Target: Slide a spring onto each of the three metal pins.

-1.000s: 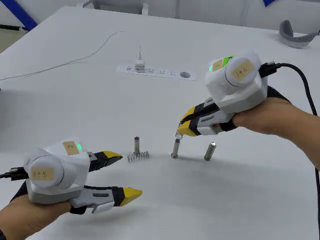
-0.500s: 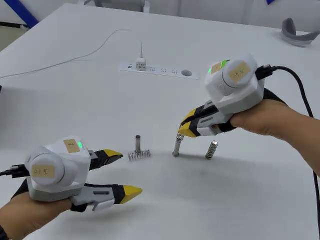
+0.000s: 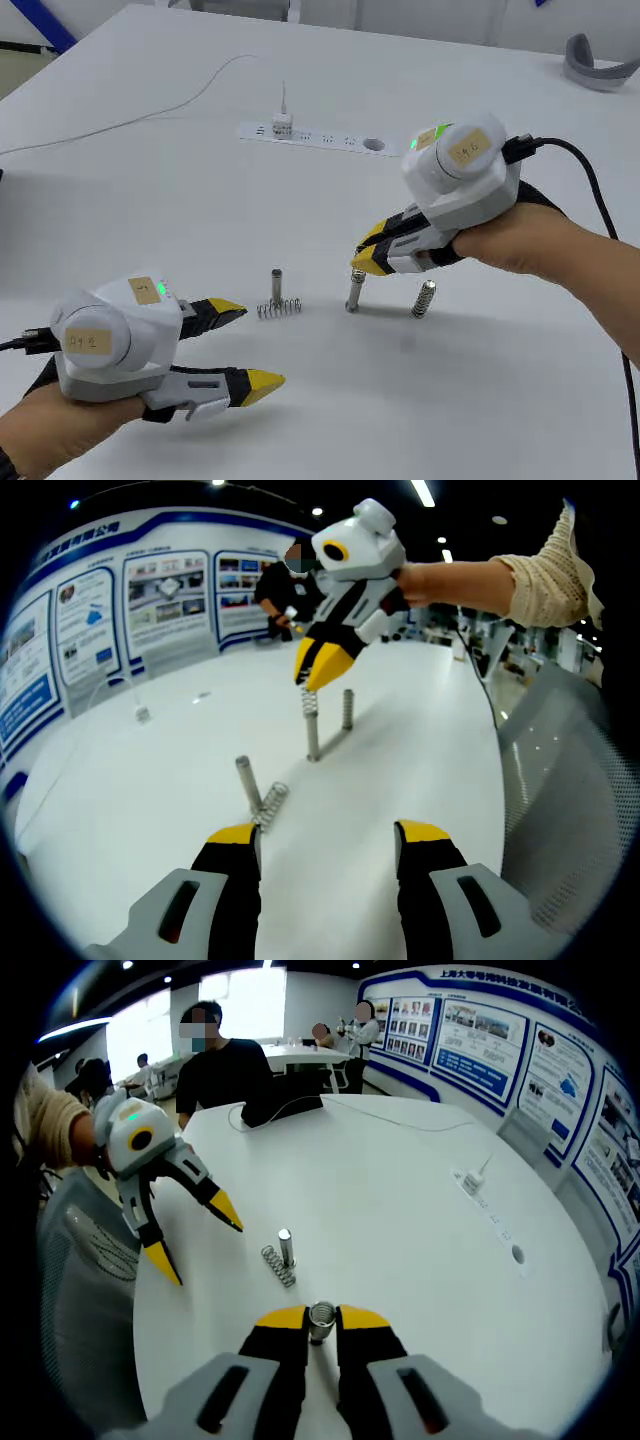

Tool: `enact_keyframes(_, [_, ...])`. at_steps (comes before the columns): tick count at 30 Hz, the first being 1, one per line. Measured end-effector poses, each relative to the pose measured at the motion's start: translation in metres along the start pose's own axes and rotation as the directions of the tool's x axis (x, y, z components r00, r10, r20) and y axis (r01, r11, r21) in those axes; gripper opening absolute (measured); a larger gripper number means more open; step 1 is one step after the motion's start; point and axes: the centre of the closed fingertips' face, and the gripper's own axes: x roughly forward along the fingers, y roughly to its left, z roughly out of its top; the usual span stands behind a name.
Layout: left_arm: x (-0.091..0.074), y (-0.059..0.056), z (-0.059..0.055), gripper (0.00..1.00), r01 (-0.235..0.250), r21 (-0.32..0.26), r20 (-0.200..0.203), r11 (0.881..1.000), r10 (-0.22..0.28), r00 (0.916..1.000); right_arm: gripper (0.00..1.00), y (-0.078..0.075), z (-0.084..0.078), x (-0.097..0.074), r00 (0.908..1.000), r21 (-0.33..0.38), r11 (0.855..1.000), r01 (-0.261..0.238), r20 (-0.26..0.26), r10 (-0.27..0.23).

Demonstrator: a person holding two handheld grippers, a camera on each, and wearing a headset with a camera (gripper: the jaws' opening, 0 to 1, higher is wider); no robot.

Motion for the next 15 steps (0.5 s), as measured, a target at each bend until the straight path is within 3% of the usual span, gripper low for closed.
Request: enact_keyframes(15, [-0.0011,0.0008,-0.0011,0.53,-0.002,-0.001,-0.002,1.000,0.002,1.0000,0.12,-0.0021,-0.0010,-0.0009,1.0000,0.035,0.999,0.001,0.000,-0.001])
